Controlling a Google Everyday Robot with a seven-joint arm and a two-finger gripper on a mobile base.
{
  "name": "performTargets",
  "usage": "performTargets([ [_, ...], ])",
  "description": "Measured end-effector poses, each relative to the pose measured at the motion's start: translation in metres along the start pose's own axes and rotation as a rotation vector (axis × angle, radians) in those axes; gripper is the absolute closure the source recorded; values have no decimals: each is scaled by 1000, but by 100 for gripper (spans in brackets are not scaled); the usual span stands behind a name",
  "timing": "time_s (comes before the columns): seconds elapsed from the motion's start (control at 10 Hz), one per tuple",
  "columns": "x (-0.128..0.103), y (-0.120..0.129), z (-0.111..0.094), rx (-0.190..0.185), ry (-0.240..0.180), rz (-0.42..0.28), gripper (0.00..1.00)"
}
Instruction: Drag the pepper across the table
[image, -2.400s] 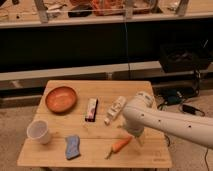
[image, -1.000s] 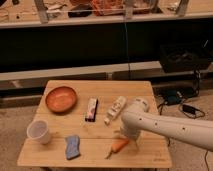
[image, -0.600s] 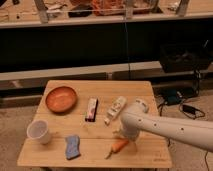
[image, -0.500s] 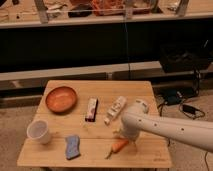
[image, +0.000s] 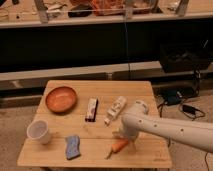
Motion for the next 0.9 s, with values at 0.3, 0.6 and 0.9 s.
performTargets([
  [0.3,0,0,3,9,-6,8,20],
  [0.6,0,-2,6,21,-14,16,20],
  [0.9,-1,-2,8,28,-19,20,20],
])
